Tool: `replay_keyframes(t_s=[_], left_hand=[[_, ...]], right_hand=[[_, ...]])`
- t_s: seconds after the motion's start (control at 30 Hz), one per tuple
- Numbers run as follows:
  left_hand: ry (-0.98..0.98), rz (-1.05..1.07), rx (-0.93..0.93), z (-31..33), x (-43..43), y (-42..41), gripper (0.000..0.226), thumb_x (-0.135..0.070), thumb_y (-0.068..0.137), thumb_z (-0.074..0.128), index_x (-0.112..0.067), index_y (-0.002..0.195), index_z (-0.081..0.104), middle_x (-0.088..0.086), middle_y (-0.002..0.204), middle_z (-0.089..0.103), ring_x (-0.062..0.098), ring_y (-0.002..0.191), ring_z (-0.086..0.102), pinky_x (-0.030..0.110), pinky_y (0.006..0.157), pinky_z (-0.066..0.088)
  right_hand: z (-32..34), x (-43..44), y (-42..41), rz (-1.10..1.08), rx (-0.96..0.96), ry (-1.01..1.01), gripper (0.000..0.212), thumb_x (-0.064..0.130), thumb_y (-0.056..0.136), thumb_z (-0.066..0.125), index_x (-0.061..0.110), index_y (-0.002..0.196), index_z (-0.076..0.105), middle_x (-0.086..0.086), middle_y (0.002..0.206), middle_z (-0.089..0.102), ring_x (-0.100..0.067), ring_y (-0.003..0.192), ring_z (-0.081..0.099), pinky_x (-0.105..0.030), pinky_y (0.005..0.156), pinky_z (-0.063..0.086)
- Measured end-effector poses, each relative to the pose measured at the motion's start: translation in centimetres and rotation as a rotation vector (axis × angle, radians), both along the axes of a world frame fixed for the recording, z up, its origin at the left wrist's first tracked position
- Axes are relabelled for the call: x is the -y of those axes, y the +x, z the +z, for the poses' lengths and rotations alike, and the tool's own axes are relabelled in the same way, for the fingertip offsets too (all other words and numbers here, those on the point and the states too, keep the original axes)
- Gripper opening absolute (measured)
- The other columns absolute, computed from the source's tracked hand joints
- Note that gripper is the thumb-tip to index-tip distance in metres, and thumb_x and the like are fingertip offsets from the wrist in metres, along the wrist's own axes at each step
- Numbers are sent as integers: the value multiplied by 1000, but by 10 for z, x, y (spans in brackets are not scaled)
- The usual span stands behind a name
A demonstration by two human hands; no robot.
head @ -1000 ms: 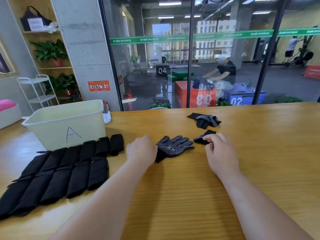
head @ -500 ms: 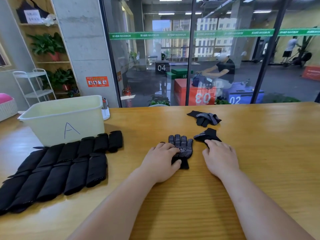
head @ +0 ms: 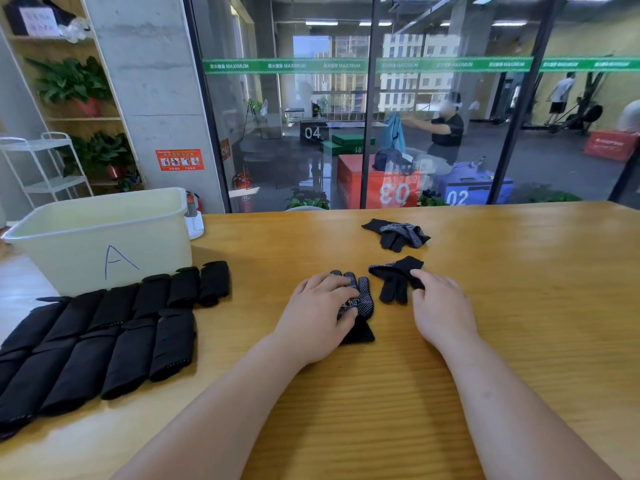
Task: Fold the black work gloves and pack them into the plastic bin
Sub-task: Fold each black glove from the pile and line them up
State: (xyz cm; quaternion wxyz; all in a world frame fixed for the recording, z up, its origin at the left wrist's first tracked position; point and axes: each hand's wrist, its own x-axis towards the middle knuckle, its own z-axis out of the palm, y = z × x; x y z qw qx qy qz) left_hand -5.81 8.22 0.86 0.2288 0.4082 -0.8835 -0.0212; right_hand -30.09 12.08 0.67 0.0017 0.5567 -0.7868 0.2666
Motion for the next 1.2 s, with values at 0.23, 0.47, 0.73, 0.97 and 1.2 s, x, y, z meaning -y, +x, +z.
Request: replay_keyframes(t_s=[0.23, 0.47, 0.73, 0.97, 1.2], left_hand=[[124, -92, 243, 25, 34, -69, 60, -52, 110, 45, -36, 166, 31, -7, 177, 18, 24, 164, 6, 53, 132, 13], [119, -29, 201, 28, 74, -119, 51, -43, 110, 47, -30, 159, 46, -4, 160, 52, 25, 145, 48, 47, 120, 37], [101, 55, 245, 28, 98, -148, 34, -47, 98, 69, -34, 129, 69, -7, 127, 69, 23, 116, 66, 46, 97, 54], [277, 68, -55, 35, 106, -142, 8, -35, 90, 83, -33, 95, 77, -15, 99, 74, 13, 95, 69, 41, 85, 62], [456, 26, -358, 73, 90, -99, 21, -37, 82, 94, -25, 78, 77, -6, 84, 77, 12, 80, 73, 30, 75, 61]], right_hand=[[-9, 6, -3, 22, -84, 102, 53, 45, 110, 40, 36, 162, 38, 10, 169, 36, -19, 158, 23, -46, 125, 25], [-9, 9, -14, 0, -79, 110, 59, 56, 108, 41, 37, 164, 33, 10, 172, 30, -20, 161, 18, -48, 128, 21], [-12, 15, -19, -90, -83, 94, 54, 57, 104, 42, 37, 154, 46, 8, 157, 48, -21, 151, 34, -47, 124, 26], [-5, 15, -19, -114, -21, 37, 58, 58, 105, 43, 32, 157, 42, 5, 157, 47, -22, 150, 35, -48, 125, 26], [1, 14, -15, -63, 82, -23, 65, 63, 106, 33, 29, 161, 38, 1, 156, 48, -28, 149, 35, -48, 121, 33]])
